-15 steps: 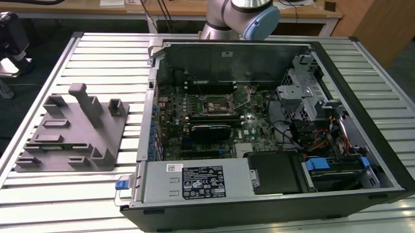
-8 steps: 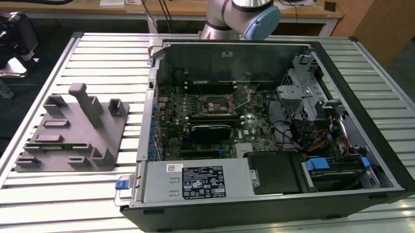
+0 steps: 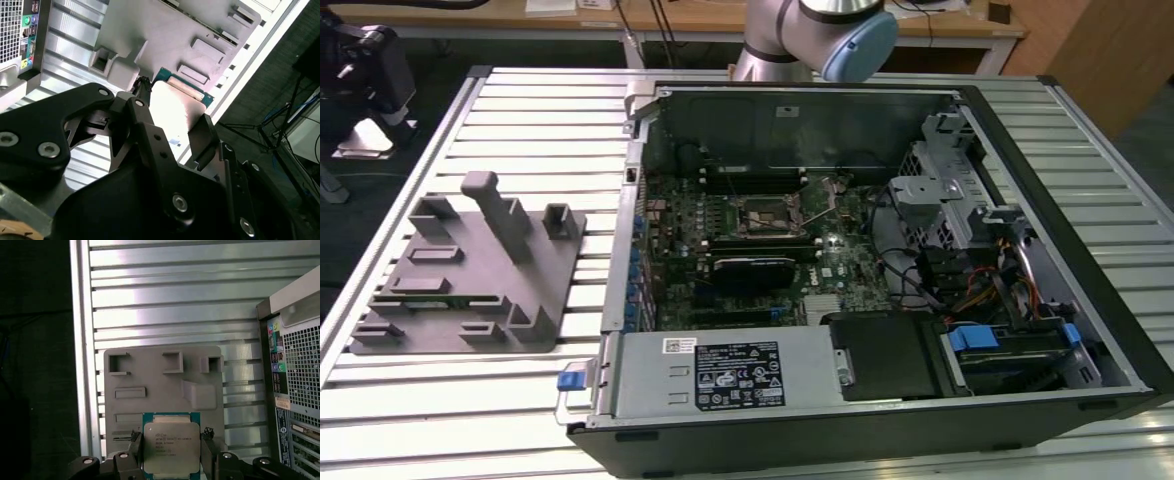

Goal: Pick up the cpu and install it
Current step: 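Pick up the cpu and move it towards the insertion slot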

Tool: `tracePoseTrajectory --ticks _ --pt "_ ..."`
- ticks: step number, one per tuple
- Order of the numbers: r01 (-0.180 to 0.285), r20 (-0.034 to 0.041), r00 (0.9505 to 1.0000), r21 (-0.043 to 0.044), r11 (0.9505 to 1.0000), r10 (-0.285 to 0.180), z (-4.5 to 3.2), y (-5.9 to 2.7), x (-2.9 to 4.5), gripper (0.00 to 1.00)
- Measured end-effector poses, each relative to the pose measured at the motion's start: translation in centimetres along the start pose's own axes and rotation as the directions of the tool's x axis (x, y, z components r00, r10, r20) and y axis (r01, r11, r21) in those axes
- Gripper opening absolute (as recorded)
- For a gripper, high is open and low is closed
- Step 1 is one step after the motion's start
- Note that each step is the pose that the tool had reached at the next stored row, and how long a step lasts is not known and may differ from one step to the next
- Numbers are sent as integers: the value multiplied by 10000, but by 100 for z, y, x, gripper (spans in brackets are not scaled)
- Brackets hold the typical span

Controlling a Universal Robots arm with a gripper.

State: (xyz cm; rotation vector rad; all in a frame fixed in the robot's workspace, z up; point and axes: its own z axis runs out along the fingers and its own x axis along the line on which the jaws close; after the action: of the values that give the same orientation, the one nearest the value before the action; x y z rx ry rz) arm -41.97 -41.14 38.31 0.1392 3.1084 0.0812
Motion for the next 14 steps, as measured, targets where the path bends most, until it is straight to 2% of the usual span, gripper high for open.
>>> tracePoseTrajectory --ticks 14 --pt "0 -2 10000 1 10000 0 5 18 -203 54"
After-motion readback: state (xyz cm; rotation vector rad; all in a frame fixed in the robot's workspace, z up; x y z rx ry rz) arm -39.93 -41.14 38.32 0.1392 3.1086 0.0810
